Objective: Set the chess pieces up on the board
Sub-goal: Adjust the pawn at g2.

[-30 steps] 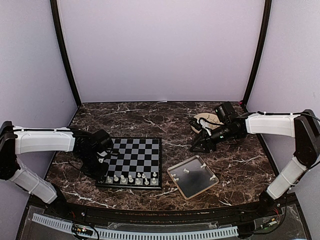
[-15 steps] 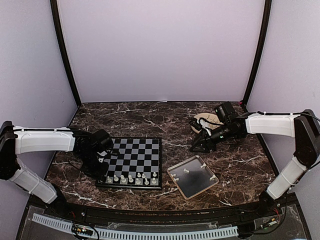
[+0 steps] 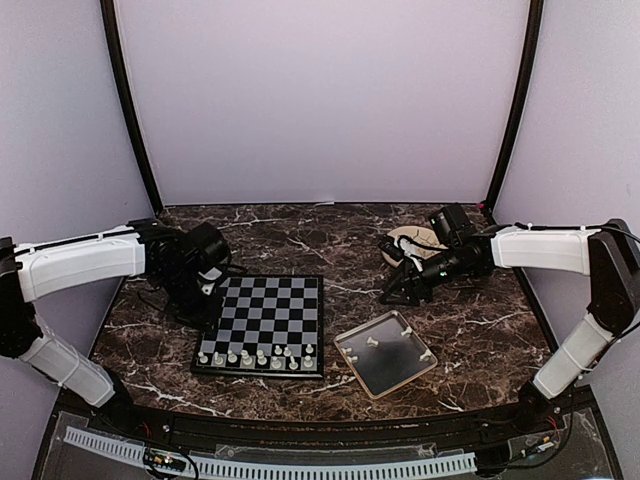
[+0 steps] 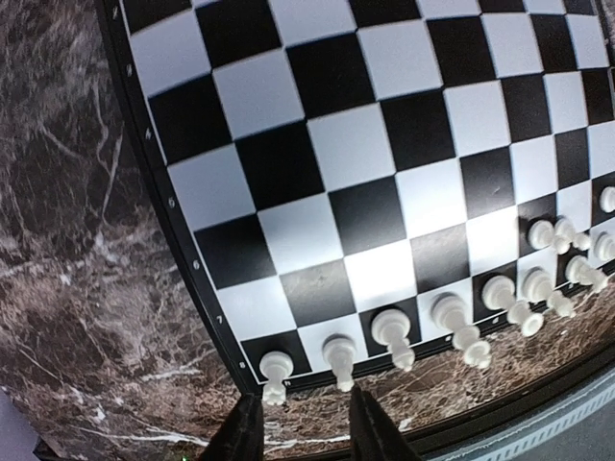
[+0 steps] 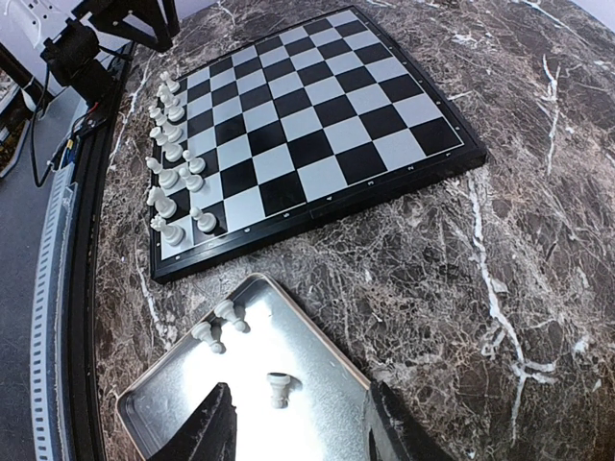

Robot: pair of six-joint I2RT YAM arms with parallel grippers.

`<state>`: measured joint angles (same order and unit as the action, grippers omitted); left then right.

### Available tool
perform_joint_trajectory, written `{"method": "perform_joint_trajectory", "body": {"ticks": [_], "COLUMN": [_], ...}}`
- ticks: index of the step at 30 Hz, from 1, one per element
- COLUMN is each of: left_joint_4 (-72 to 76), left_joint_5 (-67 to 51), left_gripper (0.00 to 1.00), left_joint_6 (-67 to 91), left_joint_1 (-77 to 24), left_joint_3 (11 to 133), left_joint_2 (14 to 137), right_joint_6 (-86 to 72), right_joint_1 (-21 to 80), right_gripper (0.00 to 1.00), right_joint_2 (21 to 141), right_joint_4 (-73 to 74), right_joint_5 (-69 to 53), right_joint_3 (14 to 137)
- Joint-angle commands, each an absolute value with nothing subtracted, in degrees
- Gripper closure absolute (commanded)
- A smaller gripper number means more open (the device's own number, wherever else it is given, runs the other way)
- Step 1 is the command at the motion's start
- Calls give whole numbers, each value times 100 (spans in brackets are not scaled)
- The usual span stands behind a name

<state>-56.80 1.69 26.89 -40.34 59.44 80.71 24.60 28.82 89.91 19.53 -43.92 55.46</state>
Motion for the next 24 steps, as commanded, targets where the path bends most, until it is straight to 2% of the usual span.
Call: {"method": "perform_joint_trajectory", "body": {"ticks": [1, 6, 12, 20, 24], "left_joint_4": [-5588, -4389, -3584, -1638, -1286], "left_joint_5": [194, 104, 146, -449, -314], "left_gripper": [67, 67, 68, 64, 64], "left_joint_6": [2161, 1515, 751, 258, 246], "left_joint_1": [-4008, -3976, -3616, -2539, -2149], "left_joint_3": [6455, 6707, 7042, 6395, 6092], "left_joint_2": [8350, 8571, 9015, 8457, 8258], "right_joint_6": [2461, 2529, 2674, 2470, 2340], "right_joint_1": [2879, 3256, 3989, 4798, 5113], "right_gripper": [55, 57, 61, 63, 63], "right_joint_2": [9052, 9319, 10143, 11507, 12100], "right_joint_4": [1976, 2379, 3277, 4138, 4389], "right_joint_5": [-4318, -3664, -3096, -2629, -2278], "right_joint_3": [5617, 6254, 7818, 9672, 10371]}}
